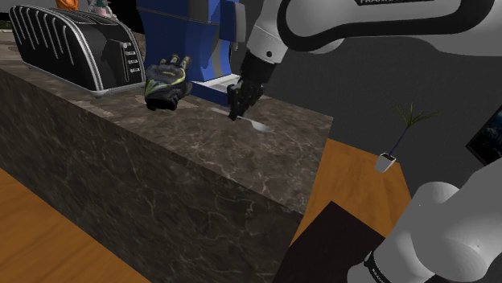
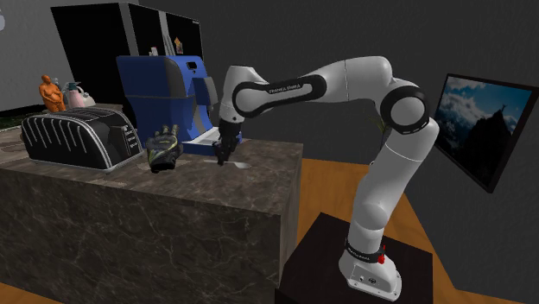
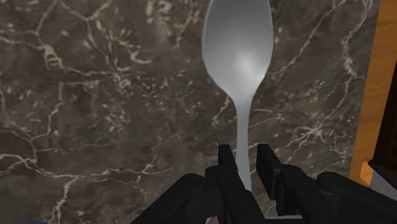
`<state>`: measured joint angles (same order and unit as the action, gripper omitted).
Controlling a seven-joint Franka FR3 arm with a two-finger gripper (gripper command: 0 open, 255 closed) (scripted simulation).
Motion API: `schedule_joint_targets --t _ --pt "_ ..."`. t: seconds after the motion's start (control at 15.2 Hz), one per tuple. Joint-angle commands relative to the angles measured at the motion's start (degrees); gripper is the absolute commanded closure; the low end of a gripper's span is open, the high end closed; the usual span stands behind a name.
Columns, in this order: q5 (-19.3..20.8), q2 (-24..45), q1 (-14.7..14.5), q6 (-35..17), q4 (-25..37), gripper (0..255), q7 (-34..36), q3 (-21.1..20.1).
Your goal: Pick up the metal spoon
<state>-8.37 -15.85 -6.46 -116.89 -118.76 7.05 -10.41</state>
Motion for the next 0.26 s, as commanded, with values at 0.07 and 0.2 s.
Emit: schedule_joint_targets --t 0.07,0.2 --pt "0.16 0.04 0.08 2.42 2.45 255 0.20 0.11" --pt "0.17 0.04 0.08 2.54 2.56 255 0.21 0.11"
